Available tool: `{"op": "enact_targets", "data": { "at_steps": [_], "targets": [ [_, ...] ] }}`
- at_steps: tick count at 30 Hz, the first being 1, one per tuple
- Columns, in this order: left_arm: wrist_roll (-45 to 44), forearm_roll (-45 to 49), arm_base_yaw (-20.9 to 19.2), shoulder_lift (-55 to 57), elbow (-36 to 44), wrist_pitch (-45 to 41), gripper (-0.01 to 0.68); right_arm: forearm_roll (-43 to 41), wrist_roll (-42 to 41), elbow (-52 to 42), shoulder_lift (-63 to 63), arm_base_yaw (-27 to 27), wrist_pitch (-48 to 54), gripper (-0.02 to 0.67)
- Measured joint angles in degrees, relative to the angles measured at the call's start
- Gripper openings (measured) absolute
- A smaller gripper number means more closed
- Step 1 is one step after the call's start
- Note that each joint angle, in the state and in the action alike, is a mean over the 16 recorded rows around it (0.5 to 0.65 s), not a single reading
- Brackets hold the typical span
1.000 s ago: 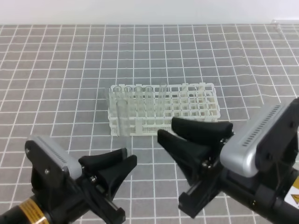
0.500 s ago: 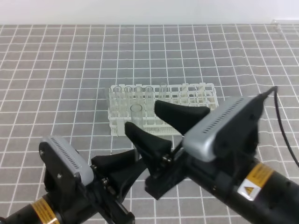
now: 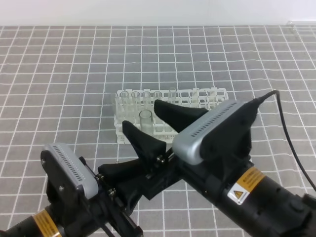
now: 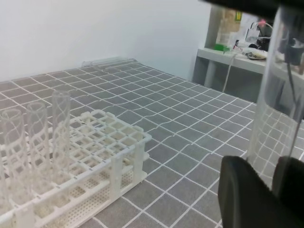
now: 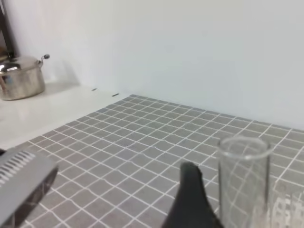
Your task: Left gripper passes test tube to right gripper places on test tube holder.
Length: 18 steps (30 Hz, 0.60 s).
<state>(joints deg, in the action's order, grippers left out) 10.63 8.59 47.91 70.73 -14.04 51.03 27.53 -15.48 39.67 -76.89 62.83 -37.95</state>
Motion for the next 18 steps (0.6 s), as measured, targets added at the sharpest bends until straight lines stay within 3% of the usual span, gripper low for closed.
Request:
{"op": "enact_targets", "data": {
  "at_steps": [12, 18],
  "targets": [
    [0.00, 0.25, 0.01, 0.02, -0.01, 0.17, 0.069, -0.37, 0.60, 0.82, -2.14, 0.00, -0.71, 0.397],
    [-0.01, 0.34, 0.00, 0.00, 0.00, 0.19, 0.064, -0.80, 1.11, 0.88, -2.19, 0.00, -0.82, 0.332]
  ]
}}
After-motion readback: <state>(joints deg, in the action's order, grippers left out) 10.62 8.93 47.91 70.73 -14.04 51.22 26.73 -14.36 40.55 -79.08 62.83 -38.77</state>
